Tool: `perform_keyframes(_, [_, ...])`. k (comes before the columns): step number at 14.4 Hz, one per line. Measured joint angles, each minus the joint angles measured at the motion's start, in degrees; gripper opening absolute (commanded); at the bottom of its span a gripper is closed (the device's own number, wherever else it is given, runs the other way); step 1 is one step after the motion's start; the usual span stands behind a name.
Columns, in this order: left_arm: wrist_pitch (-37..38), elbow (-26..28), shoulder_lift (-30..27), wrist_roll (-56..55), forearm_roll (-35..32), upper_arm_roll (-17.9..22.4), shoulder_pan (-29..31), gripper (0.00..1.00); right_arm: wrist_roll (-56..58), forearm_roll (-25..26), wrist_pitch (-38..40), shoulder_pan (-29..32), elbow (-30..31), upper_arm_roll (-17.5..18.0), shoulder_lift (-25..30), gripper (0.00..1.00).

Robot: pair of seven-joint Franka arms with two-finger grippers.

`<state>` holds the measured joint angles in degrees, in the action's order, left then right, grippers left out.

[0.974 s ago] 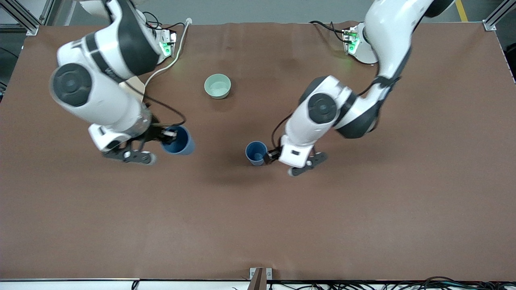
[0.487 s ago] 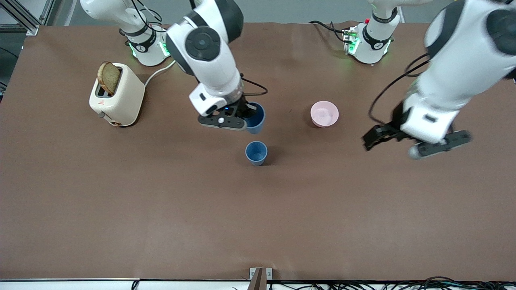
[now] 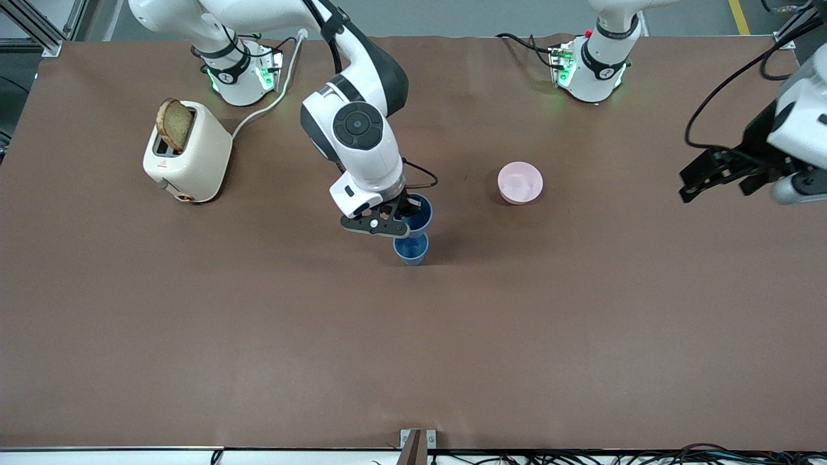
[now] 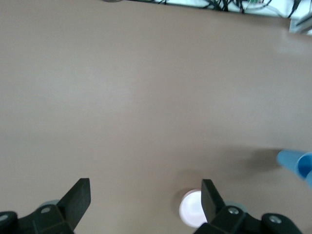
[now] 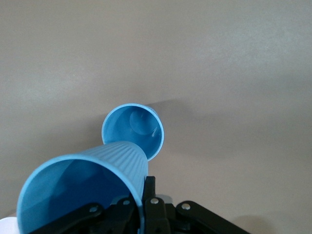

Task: Stack blue cups with both arms
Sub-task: 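Lower the right gripper's cup into the standing cup while the left gripper withdraws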

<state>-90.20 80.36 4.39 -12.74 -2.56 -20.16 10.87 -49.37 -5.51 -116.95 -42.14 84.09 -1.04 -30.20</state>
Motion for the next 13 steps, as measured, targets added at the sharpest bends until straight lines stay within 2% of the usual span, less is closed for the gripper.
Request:
perform_keyframes(4, [3.36, 3.19, -4.10, 5.06, 0.01, 8.86, -6.52, 1.00, 0.00, 1.05, -1.59, -0.03, 0.74, -0.14, -0.47, 0.02])
perform_keyframes(8, [5.67, 5.21, -6.64, 5.12, 0.01, 11.77, -9.53, 1.00, 0.00, 1.13, -2.07, -0.03, 1.04, -0.28, -0.82, 0.02])
perform_keyframes(13, [3.96, 8.92, -8.32, 5.13, 0.09, 12.16, -9.95, 1.00, 0.00, 1.15, -4.02, -0.06, 1.08, -0.35, -2.28, 0.03])
